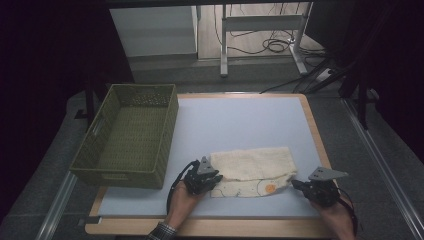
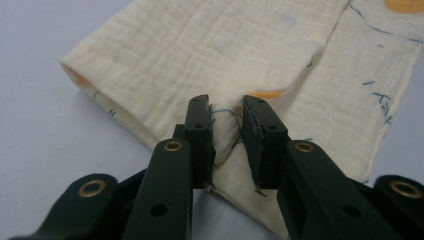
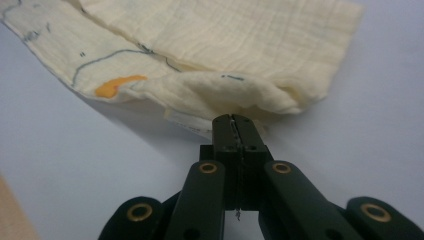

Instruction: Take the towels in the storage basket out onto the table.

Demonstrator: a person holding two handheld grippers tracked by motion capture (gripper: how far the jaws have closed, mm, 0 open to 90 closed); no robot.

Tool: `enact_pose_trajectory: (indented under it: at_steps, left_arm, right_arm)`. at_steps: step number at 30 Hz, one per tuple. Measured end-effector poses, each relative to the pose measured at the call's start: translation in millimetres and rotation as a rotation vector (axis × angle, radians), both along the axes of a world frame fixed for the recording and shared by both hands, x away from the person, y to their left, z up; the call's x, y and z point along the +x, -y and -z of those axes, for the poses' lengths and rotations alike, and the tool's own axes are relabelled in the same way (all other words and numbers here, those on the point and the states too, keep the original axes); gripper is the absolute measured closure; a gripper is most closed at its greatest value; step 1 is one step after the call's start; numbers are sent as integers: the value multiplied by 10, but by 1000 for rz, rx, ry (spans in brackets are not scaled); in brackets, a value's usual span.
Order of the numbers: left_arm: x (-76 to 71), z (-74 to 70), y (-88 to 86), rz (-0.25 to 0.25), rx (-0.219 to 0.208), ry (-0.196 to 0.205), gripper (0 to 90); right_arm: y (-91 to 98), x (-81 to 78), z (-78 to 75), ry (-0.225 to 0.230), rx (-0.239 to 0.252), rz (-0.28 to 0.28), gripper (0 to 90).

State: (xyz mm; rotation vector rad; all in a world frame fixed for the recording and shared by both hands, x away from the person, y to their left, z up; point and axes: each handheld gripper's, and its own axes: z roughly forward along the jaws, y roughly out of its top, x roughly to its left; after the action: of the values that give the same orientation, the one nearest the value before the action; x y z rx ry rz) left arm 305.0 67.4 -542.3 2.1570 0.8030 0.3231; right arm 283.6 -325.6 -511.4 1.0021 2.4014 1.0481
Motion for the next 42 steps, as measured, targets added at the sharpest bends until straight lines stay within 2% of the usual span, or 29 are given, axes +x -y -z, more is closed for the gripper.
enact_pose_trajectory:
  at_steps: [3,5,8,13,15,18,20,24,28,30,33,37,42]
  left_arm:
    - [3,0,-1,0,-2,-3,741]
    - [7,1,-5,1,-5,-5,741]
    - [6,1,-5,1,-5,-5,741]
    - [9,2,-8,2,-7,-7,740]
    - [9,2,-9,2,-8,-7,740]
    - [6,2,-6,1,-6,-5,740]
    - [7,3,-7,1,-7,-6,740]
    - [8,3,-7,2,-7,-6,740]
    - [10,3,-9,2,-8,-8,740]
    - [10,2,-9,2,-9,-9,737]
    - [16,-1,-16,5,-24,-21,707]
    - [6,-37,-28,-4,-32,-11,637]
    - [-11,-145,-101,-14,-67,-1,616]
  right_arm:
    - [80,-69,-113,13,7,10,899]
    - [124,-86,-149,7,9,13,896]
    - [126,-17,-70,-17,45,12,773]
    - [-35,136,94,-28,59,-7,652]
    - [-86,161,123,-18,25,-14,670]
    - [-116,138,142,27,-7,17,843]
    - [-105,133,143,28,-5,24,880]
    - [-89,73,97,15,-11,17,890]
    - [10,-99,-55,26,-14,24,883]
    - [113,-201,-134,9,-10,28,858]
    - [207,-233,-173,13,4,52,763]
    - [259,-141,-188,21,34,76,735]
    - [136,131,-137,22,54,69,692]
